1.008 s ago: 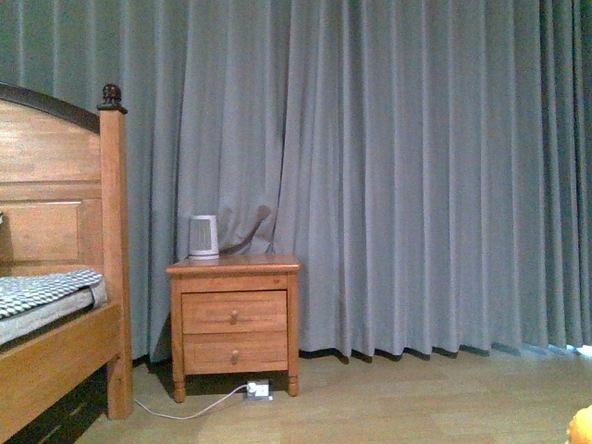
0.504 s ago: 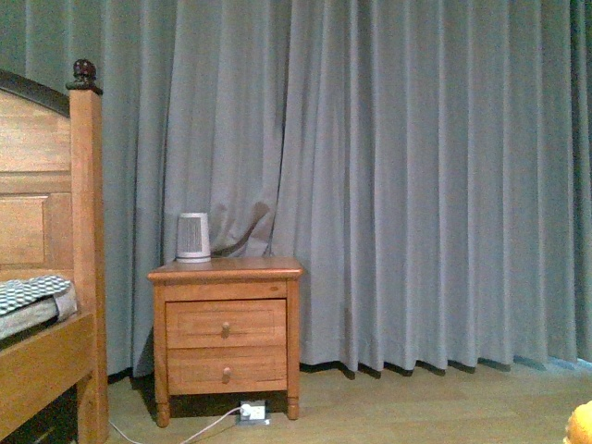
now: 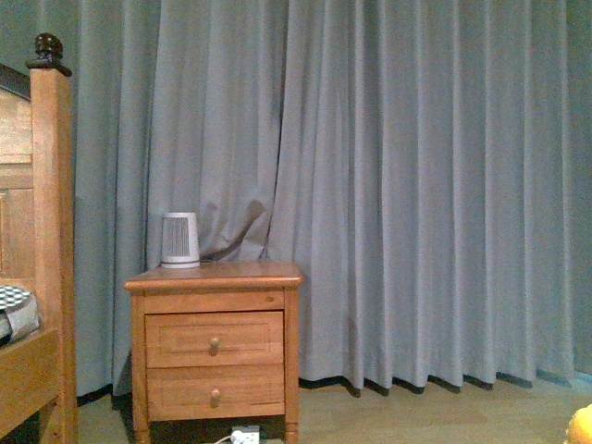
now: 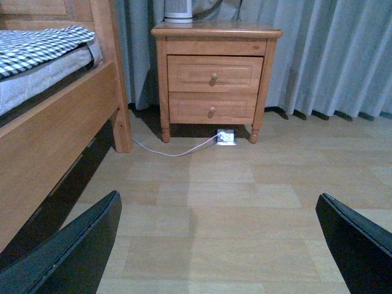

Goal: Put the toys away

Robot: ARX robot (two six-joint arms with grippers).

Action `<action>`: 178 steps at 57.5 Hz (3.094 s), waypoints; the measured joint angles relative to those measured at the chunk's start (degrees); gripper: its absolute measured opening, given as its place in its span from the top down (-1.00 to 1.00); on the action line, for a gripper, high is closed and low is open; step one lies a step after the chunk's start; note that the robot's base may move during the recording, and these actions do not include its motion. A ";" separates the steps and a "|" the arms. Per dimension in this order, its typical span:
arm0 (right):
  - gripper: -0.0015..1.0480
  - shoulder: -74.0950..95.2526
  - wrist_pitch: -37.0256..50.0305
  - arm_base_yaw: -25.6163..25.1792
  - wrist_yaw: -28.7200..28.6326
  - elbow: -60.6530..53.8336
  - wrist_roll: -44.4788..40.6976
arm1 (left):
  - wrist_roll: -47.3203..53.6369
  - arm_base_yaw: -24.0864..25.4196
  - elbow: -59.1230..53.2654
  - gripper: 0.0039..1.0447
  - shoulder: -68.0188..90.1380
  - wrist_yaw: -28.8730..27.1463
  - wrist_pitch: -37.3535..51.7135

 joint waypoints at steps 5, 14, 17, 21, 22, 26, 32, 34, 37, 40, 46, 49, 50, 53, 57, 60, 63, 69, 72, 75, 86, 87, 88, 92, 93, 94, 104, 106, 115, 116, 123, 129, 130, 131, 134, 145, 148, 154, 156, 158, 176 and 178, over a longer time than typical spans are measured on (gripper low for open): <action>0.81 0.02 0.00 0.00 0.00 0.00 0.00 | 0.00 0.00 0.00 -0.88 0.00 -0.02 0.00; 0.81 0.00 0.00 0.00 0.00 0.00 0.00 | 0.00 0.00 0.00 -0.88 0.00 -0.07 0.00; 0.81 -0.02 0.02 0.00 -0.02 0.00 0.00 | 0.00 0.00 0.00 -0.88 -0.02 -0.07 0.00; 0.81 0.00 0.00 0.00 -0.02 0.00 0.00 | 0.00 0.00 0.00 -0.88 0.00 -0.02 0.00; 0.81 0.00 0.00 0.00 -0.02 0.00 0.00 | 0.00 0.00 0.00 -0.88 -0.02 -0.02 0.00; 0.81 0.00 0.00 0.00 0.00 0.00 0.00 | 0.00 0.00 0.00 -0.88 0.00 -0.02 0.00; 0.81 0.00 0.02 0.00 -0.02 0.00 0.00 | 0.00 0.00 0.00 -0.88 0.00 0.00 0.00; 0.81 0.00 0.00 0.00 0.02 0.00 0.00 | 0.00 0.00 0.00 -0.88 0.00 -0.02 0.00; 0.81 0.00 0.00 0.00 0.00 0.00 0.00 | 0.00 0.00 0.00 -0.88 0.00 -0.02 0.00; 0.81 0.00 0.02 0.00 -0.02 0.00 0.00 | 0.00 0.00 0.00 -0.88 -0.02 -0.04 0.00; 0.81 0.00 0.00 0.00 -0.02 0.00 0.00 | 0.00 0.00 0.00 -0.88 -0.02 -0.02 0.00; 0.81 0.00 0.00 0.00 -0.02 0.00 0.00 | 0.00 0.00 0.00 -0.88 0.00 -0.02 0.00; 0.81 0.00 0.00 0.00 -0.02 0.00 0.00 | 0.00 0.00 0.00 -0.88 0.00 -0.02 0.00; 0.81 0.00 0.00 0.00 -0.04 0.00 0.00 | 0.00 0.00 0.00 -0.88 0.00 -0.02 0.00; 0.81 0.00 0.00 0.00 -0.02 0.00 0.00 | 0.00 0.00 0.00 -0.88 -0.02 -0.02 0.00; 0.81 -0.02 0.00 0.00 -0.02 0.00 0.00 | 0.00 0.00 0.00 -0.88 -0.02 -0.02 0.00; 0.81 0.02 0.00 0.00 0.00 0.00 0.00 | 0.00 0.00 0.00 -0.88 -0.02 0.00 0.00; 0.81 -0.02 0.00 0.00 -0.07 0.00 0.00 | 0.00 0.00 0.00 -0.88 0.00 -0.04 0.00; 0.81 0.02 0.00 0.00 -0.02 0.00 0.00 | 0.00 0.00 0.00 -0.88 0.00 -0.02 0.00; 0.81 -0.02 0.00 0.00 -0.02 0.00 0.00 | 0.00 0.00 0.00 -0.88 0.00 -0.04 0.00; 0.81 0.00 0.00 0.00 0.00 0.00 0.00 | 0.00 0.00 0.00 -0.88 0.00 -0.02 0.00; 0.81 0.00 0.00 0.00 0.00 0.00 0.00 | 0.00 0.00 0.00 -0.88 0.00 0.00 0.00; 0.81 -0.02 0.00 0.00 0.00 0.00 0.00 | 0.00 0.00 0.00 -0.88 -0.02 -0.02 0.00; 0.81 -0.02 0.00 0.00 -0.07 0.00 0.00 | 0.00 0.00 0.00 -0.88 -0.02 -0.04 0.00; 0.81 -0.02 0.00 0.00 -0.07 0.00 0.00 | 0.00 0.00 0.00 -0.88 -0.02 -0.04 0.00; 0.81 -0.02 0.00 0.00 -0.09 0.00 0.00 | 0.00 0.00 0.00 -0.88 0.00 -0.02 0.00; 0.81 0.07 0.00 0.11 -0.83 0.00 0.00 | 0.00 0.11 0.00 -0.88 0.00 -0.37 0.00; 0.81 0.07 0.00 0.11 -0.72 0.00 0.00 | 0.00 0.11 0.00 -0.88 0.00 -0.35 0.00; 0.81 0.07 0.00 0.11 0.07 0.00 0.00 | 0.02 0.11 0.00 -0.88 0.11 -0.02 0.00; 0.81 0.07 0.00 0.11 0.07 0.00 0.00 | 0.02 0.11 0.00 -0.88 0.11 0.04 0.00; 0.81 0.04 0.00 0.09 0.24 0.00 0.00 | 0.02 0.09 0.00 -0.88 0.09 -0.04 0.00; 0.81 0.02 0.02 0.11 0.02 0.00 0.00 | 0.02 0.09 0.00 -0.88 0.07 -0.02 0.00; 0.81 0.02 0.02 0.11 0.04 0.00 0.00 | 0.02 0.09 0.00 -0.88 0.07 -0.02 0.00; 0.81 0.04 0.00 0.11 0.04 0.00 0.00 | 0.02 0.09 0.00 -0.88 0.07 -0.07 0.00; 0.81 0.07 0.00 0.11 0.00 0.00 0.00 | 0.02 0.09 0.00 -0.88 0.07 -0.02 0.00; 0.81 0.02 0.02 0.11 0.02 0.00 0.00 | 0.02 0.09 0.00 -0.88 0.07 -0.02 0.00; 0.81 0.04 0.00 0.11 0.22 0.00 0.00 | 0.02 0.09 0.00 -0.88 0.09 0.00 0.00; 0.81 0.04 0.00 0.11 0.00 0.00 0.00 | 0.00 0.09 0.00 -0.88 0.07 -0.15 0.00; 0.81 0.04 -0.02 0.11 -0.02 0.00 0.00 | 0.00 0.09 0.00 -0.88 0.07 -0.09 0.00; 0.81 0.07 -0.02 0.11 0.02 0.00 0.00 | 0.02 0.09 0.00 -0.88 0.07 -0.07 0.00; 0.81 0.04 -0.09 0.11 0.15 0.00 0.02 | 0.02 0.09 0.00 -0.88 0.09 -0.09 0.00; 0.81 0.07 -0.09 0.11 0.11 0.00 0.00 | 0.02 0.09 0.00 -0.88 0.02 0.00 0.00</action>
